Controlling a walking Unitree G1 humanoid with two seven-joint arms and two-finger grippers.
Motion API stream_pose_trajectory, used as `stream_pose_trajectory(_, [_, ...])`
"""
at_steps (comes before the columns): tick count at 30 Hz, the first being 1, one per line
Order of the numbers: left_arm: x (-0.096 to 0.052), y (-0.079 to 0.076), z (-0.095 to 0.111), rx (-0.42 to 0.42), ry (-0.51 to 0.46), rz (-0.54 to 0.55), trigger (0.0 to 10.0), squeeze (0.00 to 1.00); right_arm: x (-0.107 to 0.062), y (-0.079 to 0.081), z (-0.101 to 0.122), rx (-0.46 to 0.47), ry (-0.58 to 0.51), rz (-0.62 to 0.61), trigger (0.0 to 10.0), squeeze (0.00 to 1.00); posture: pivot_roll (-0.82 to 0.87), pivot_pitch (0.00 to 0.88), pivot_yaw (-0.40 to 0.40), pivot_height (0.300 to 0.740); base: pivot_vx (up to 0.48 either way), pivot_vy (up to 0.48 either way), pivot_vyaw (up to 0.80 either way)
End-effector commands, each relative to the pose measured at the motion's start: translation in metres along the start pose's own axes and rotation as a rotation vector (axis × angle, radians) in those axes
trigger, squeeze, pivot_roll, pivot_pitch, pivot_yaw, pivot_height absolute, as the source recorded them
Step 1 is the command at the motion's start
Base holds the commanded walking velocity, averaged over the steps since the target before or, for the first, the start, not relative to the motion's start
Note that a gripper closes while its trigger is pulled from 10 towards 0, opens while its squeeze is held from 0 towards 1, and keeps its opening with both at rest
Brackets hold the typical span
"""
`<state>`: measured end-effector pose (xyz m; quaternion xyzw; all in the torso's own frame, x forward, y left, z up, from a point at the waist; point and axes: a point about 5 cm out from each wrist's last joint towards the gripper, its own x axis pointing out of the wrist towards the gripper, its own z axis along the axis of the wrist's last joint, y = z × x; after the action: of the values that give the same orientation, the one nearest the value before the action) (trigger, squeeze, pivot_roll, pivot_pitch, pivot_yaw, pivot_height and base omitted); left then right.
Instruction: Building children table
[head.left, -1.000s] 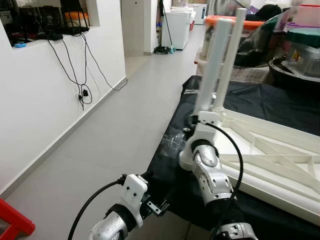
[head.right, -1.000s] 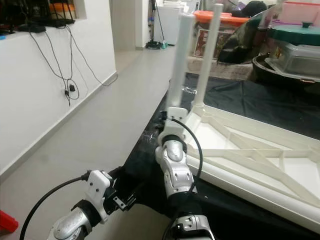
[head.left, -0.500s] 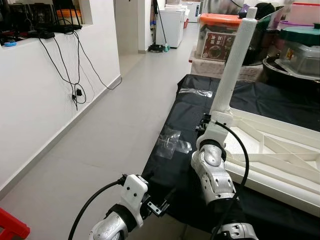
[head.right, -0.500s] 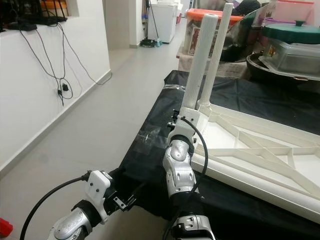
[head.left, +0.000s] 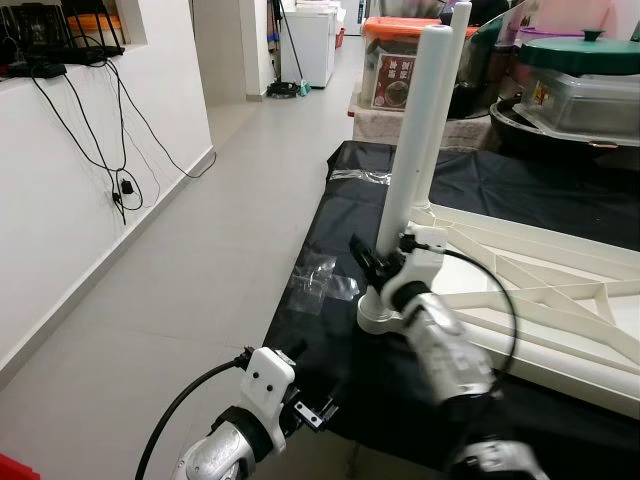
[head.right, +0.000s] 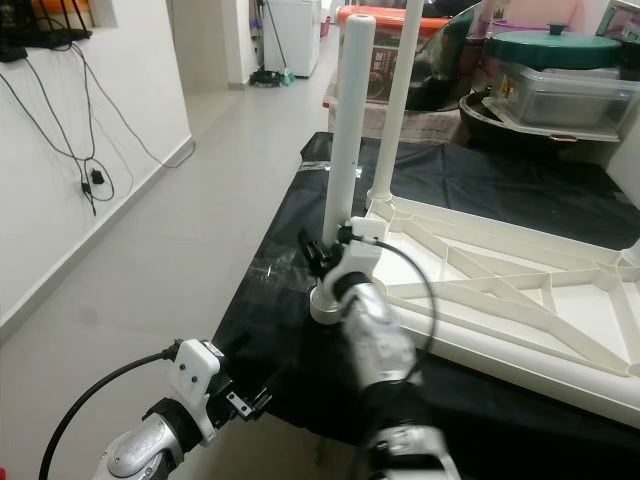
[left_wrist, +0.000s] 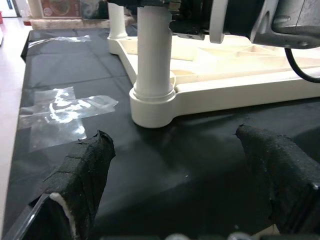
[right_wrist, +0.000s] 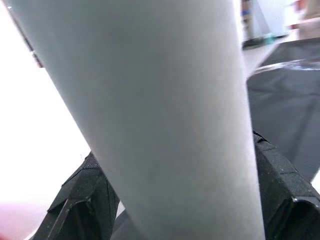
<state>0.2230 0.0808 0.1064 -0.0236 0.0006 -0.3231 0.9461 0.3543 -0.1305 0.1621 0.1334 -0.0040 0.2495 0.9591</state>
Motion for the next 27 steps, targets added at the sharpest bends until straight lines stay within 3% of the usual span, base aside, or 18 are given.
stream_pose_trajectory(1, [0.0,0.0,-0.005,-0.017,0.026,-0.001,10.0,0.0,0.006,0.022,-0.013,0.01,0.081,0.203,10.0,0.0,0.04,0.0,-0.031,0.74,0.0,0.0,0.0])
stream_pose_trajectory(2, [0.0,0.0,-0.005,-0.016,0.026,-0.001,10.0,0.0,0.003,0.022,-0.014,-0.002,0.117,0.299,10.0,0.0,0.04,0.0,-0.033,0.74,0.0,0.0,0.0])
stream_pose_trajectory(3, [0.0,0.0,-0.005,-0.016,0.026,-0.001,10.0,0.0,0.003,0.022,-0.014,-0.002,0.117,0.299,10.0,0.0,0.04,0.0,-0.033,0.74,0.0,0.0,0.0])
stream_pose_trajectory(4, [0.0,0.0,-0.005,-0.015,0.026,-0.003,10.0,0.0,0.0,0.028,-0.02,-0.062,0.219,0.534,10.0,0.0,0.05,0.0,-0.033,0.74,0.0,0.0,0.0])
stream_pose_trajectory(5, [0.0,0.0,-0.005,-0.015,0.026,-0.003,10.0,0.0,0.0,0.028,-0.02,-0.062,0.219,0.534,10.0,0.0,0.05,0.0,-0.033,0.74,0.0,0.0,0.0])
stream_pose_trajectory(7, [0.0,0.0,-0.005,-0.014,0.025,-0.003,10.0,0.0,-0.001,0.032,-0.024,-0.087,0.274,0.654,10.0,0.0,0.06,0.0,-0.036,0.74,0.0,0.0,0.0])
stream_pose_trajectory(12, [0.0,-0.001,-0.005,-0.015,0.025,0.001,10.0,0.0,0.005,0.037,-0.033,-0.146,0.367,0.753,10.0,0.0,0.06,0.0,-0.04,0.74,0.0,0.0,0.0])
stream_pose_trajectory(13, [0.0,-0.001,-0.005,-0.015,0.025,0.001,10.0,0.0,0.005,0.036,-0.034,-0.152,0.378,0.76,3.5,0.0,0.06,0.0,-0.04,0.74,0.0,0.0,0.0])
stream_pose_trajectory(16, [0.0,-0.001,-0.005,-0.016,0.025,0.001,10.0,0.0,0.009,0.035,-0.033,-0.178,0.379,0.73,3.5,0.0,0.06,0.0,-0.042,0.74,0.0,0.0,0.0])
stream_pose_trajectory(17, [0.0,-0.001,-0.005,-0.017,0.025,0.001,10.0,0.0,0.013,0.035,-0.032,-0.194,0.359,0.694,0.0,0.0,0.06,0.0,-0.042,0.74,0.0,0.0,0.0])
stream_pose_trajectory(21, [0.0,-0.002,-0.005,-0.02,0.025,0.001,10.0,0.0,0.019,0.033,-0.027,-0.211,0.317,0.626,0.0,0.0,0.05,0.0,-0.042,0.74,0.0,0.0,0.0])
stream_pose_trajectory(22, [0.0,-0.002,-0.005,-0.021,0.025,0.0,10.0,0.0,0.022,0.031,-0.024,-0.217,0.277,0.552,0.0,0.0,0.05,0.0,-0.042,0.74,0.0,0.0,0.0])
stream_pose_trajectory(25, [0.0,-0.002,-0.005,-0.023,0.025,0.0,10.0,0.0,0.026,0.028,-0.021,-0.22,0.246,0.48,0.0,0.0,0.05,0.0,-0.042,0.74,0.0,0.0,0.0])
stream_pose_trajectory(26, [0.0,-0.002,-0.005,-0.023,0.025,-0.001,10.0,0.0,0.028,0.026,-0.02,-0.22,0.227,0.432,0.0,0.0,0.05,0.0,-0.042,0.74,0.0,0.0,0.0])
stream_pose_trajectory(27, [0.0,-0.002,-0.005,-0.025,0.026,-0.002,10.0,0.0,0.032,0.021,-0.018,-0.208,0.187,0.267,0.0,0.0,0.05,0.0,-0.041,0.74,0.0,0.0,0.0])
